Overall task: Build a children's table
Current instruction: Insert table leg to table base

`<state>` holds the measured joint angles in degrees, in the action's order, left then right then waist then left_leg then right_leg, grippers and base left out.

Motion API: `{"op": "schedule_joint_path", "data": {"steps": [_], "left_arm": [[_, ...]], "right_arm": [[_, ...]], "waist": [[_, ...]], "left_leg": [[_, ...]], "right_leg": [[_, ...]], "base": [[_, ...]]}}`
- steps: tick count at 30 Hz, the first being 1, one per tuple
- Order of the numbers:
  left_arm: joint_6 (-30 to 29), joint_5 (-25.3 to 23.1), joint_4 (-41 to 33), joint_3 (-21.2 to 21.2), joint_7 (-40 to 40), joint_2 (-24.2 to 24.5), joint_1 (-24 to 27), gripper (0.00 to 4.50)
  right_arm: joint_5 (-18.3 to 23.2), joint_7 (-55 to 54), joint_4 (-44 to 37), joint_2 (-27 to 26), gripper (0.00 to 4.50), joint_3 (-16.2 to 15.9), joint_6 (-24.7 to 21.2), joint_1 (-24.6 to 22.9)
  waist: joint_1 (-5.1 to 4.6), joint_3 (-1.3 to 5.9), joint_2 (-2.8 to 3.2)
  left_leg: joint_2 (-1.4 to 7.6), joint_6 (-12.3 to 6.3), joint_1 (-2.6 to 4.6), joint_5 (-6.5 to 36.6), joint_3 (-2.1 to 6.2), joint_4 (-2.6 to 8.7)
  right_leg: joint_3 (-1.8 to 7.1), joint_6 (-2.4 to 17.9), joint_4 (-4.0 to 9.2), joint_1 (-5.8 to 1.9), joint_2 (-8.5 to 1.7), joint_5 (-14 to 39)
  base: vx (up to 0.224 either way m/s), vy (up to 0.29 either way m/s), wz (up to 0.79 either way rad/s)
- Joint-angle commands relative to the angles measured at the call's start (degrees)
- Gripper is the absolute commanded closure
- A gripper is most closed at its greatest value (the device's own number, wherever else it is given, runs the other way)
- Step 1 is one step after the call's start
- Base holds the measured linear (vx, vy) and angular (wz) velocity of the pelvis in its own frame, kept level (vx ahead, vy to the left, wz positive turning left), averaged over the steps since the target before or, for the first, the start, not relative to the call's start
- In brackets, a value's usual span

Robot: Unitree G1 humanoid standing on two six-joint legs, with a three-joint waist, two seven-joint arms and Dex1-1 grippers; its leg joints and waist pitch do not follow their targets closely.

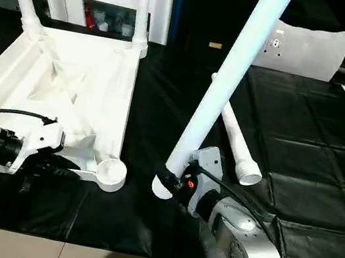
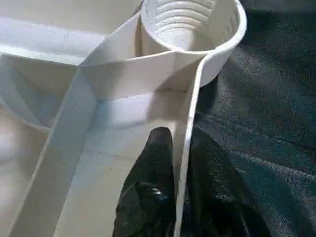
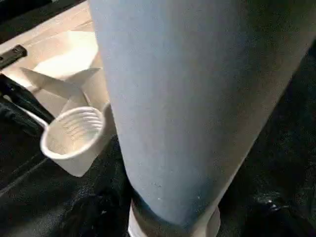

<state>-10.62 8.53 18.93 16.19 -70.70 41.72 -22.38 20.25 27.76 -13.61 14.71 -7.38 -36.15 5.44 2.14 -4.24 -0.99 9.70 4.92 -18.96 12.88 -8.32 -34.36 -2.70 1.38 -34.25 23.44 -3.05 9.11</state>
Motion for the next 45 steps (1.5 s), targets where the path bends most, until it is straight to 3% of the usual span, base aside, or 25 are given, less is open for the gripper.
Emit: {"op": "schedule_joint_path", "data": {"steps": [1,5,10,19,25,28,31,35,36,45], "left_arm": [[-0.1,0.6,-0.6,-1.5,2.3,-1.6,-0.1,4.25],[2.3,-2.5,0.3,1.0,8.5,-8.1,-0.9,4.43],[6.7,-3.2,2.6,3.5,8.8,-14.4,-3.3,4.50],[10.0,-4.3,3.2,5.3,6.0,-17.9,-4.1,4.50],[1.4,-6.1,3.4,4.3,10.5,-17.0,-1.7,4.50],[-1.7,-5.4,1.7,3.5,10.1,-16.2,0.1,4.50],[-4.1,-3.4,-0.6,1.9,9.7,-16.0,2.0,4.50],[-4.2,-3.0,-2.5,2.1,8.9,-15.5,3.1,4.50],[-4.1,-3.2,-3.0,2.5,8.5,-15.2,3.4,4.50],[-1.5,-5.7,-3.6,3.8,7.1,-14.3,2.7,4.50]], "right_arm": [[0.7,-0.5,-2.0,-0.5,2.59,0.4,0.2,1.5],[0.7,-2.5,-1.4,-2.1,2.59,2.1,1.5,3.4],[0.6,-3.4,-1.3,-2.7,2.59,3.1,1.9,3.9],[0.2,-3.8,-1.8,-3.0,2.59,2.3,1.8,3.3],[-1.6,-3.1,-0.4,-2.4,2.59,0.2,2.6,4.3],[-2.2,-2.2,0.5,-2.1,2.59,-0.8,3.3,5.2],[-3.1,-0.7,1.7,-1.3,2.59,-2.3,3.9,6.5],[-3.9,0.5,3.4,-0.7,2.59,-3.3,4.4,7.9],[-4.2,1.2,4.5,-0.4,2.59,-3.8,4.7,8.7],[-4.6,6.2,10.3,1.0,2.59,-6.4,4.0,12.3]], "waist": [[0.18,3.88,0.90],[0.03,3.99,0.91],[0.54,4.37,0.85],[1.70,4.53,1.01],[2.15,4.41,1.00],[1.68,4.40,0.71],[0.92,4.45,0.58],[0.11,4.58,0.33],[-0.08,4.62,-0.10],[-0.20,4.62,-0.11]], "left_leg": [[2.40,0.77,-0.60,9.8,0.24,4.51],[2.33,0.63,-0.63,8.8,0.11,4.32],[2.13,-0.19,-0.74,6.5,-0.13,3.98],[2.32,-0.49,-0.70,6.3,-0.24,4.13],[2.29,-0.21,-0.67,8.1,-0.25,4.30],[2.24,-0.27,-0.80,8.8,-0.17,4.36],[2.30,-0.35,-1.06,8.7,0.00,4.44],[2.15,-1.26,-1.08,8.2,-0.09,4.23],[2.17,-1.58,-1.16,7.8,-0.17,4.17],[2.35,-1.99,-0.95,7.4,-0.26,4.19]], "right_leg": [[2.83,8.8,4.04,-3.25,-4.38,20.6],[2.87,9.0,3.98,-3.35,-4.27,18.7],[2.93,8.6,3.99,-3.52,-4.24,17.5],[2.80,7.7,3.94,-3.34,-4.32,17.9],[2.70,5.6,4.44,-3.13,-4.51,23.5],[2.63,4.6,4.72,-3.06,-4.46,25.4],[2.54,5.0,4.37,-3.20,-4.44,24.4],[2.56,5.6,4.43,-3.14,-4.33,23.6],[2.56,5.8,4.38,-3.19,-4.27,22.9],[2.58,6.9,4.24,-3.13,-4.30,21.5]], "base": [[0.000,0.000,0.00],[0.000,0.000,0.00],[0.000,0.000,0.00],[0.000,0.000,0.00],[0.000,0.000,0.00],[0.000,0.000,0.00],[0.000,0.000,0.00],[0.000,0.000,0.00],[0.000,0.000,0.00],[0.000,0.000,0.00]]}}
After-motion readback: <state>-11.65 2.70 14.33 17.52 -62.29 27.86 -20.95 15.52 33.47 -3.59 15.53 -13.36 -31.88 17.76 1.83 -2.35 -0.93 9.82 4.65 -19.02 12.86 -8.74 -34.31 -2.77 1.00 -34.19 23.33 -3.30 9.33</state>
